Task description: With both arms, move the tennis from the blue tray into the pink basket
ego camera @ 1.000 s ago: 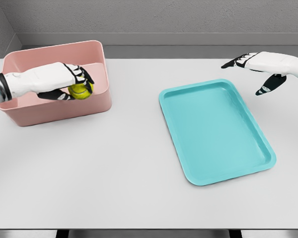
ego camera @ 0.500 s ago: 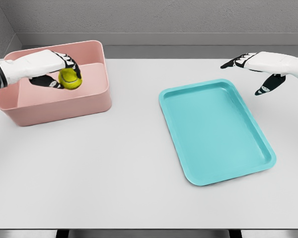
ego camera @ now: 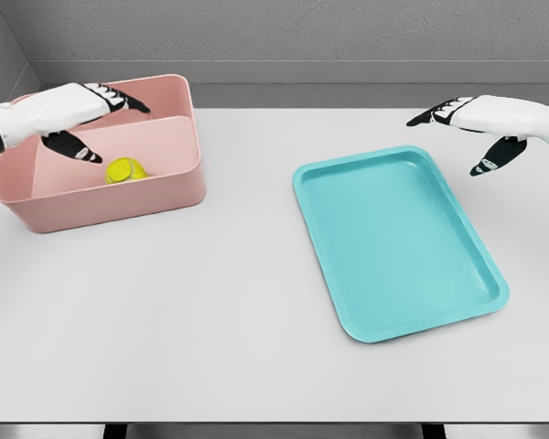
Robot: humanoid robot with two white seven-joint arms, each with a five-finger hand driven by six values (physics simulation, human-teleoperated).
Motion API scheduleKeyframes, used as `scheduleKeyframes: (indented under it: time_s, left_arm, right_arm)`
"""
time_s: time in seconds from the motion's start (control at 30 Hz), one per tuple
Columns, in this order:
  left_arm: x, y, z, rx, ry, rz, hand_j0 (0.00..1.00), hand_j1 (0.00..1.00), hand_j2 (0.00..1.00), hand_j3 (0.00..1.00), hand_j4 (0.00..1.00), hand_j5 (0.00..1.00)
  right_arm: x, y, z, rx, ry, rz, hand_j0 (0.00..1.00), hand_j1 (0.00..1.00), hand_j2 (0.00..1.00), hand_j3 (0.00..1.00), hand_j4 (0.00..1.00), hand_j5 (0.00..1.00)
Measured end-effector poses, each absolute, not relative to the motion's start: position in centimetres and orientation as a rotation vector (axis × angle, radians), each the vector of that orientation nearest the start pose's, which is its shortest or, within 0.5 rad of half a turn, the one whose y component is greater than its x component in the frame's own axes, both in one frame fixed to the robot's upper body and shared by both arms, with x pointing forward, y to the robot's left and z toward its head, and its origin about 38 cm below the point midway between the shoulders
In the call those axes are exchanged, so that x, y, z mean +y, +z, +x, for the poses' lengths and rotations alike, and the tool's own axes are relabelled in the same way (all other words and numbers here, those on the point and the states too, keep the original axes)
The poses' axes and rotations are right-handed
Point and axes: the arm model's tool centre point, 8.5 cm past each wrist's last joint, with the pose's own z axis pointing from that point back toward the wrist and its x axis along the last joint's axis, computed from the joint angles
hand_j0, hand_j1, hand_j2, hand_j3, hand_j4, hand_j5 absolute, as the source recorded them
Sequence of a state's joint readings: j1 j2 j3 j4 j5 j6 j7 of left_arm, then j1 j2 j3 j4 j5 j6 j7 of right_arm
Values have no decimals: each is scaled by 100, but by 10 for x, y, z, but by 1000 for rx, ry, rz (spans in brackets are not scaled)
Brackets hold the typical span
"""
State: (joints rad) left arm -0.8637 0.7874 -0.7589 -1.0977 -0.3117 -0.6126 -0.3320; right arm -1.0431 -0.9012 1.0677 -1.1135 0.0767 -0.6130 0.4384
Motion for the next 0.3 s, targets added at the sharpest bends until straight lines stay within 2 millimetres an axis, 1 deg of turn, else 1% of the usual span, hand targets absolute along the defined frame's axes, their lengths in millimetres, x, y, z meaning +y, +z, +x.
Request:
scheduleKeyframes:
  time_s: [0.07,0.1,0.13,0.2,0.23,0.27,0.3]
  left_arm:
    - [348,235,493,-1484,-1823,521,100,100,100,100,100,100]
    - [343,237,490,-1500,-1838,511,100,100,100,100,100,100]
    - [341,237,481,-1513,-1852,494,100,100,100,100,100,100]
    - [345,245,455,-1551,-1862,445,100,100,100,100,100,100]
    - [348,240,439,-1550,-1873,409,100,100,100,100,100,100]
    - [356,233,422,-1541,-1857,373,100,100,100,100,100,100]
    - [362,243,414,-1549,-1863,391,100,100,100,100,100,100]
  right_arm:
    - [-361,253,488,-1343,1906,-384,100,100,100,100,100,100]
    - [-361,253,488,-1343,1905,-384,100,100,100,100,100,100]
    - [-361,253,488,-1343,1906,-384,100,100,100,100,100,100]
    - [-361,253,487,-1342,1906,-384,100,100,100,100,100,100]
    - [-361,253,487,-1343,1906,-384,100,100,100,100,100,100]
    - [-361,253,487,-1343,1906,-384,100,100,100,100,100,100]
    - [-361,253,487,-1344,1906,-383,100,100,100,100,100,100]
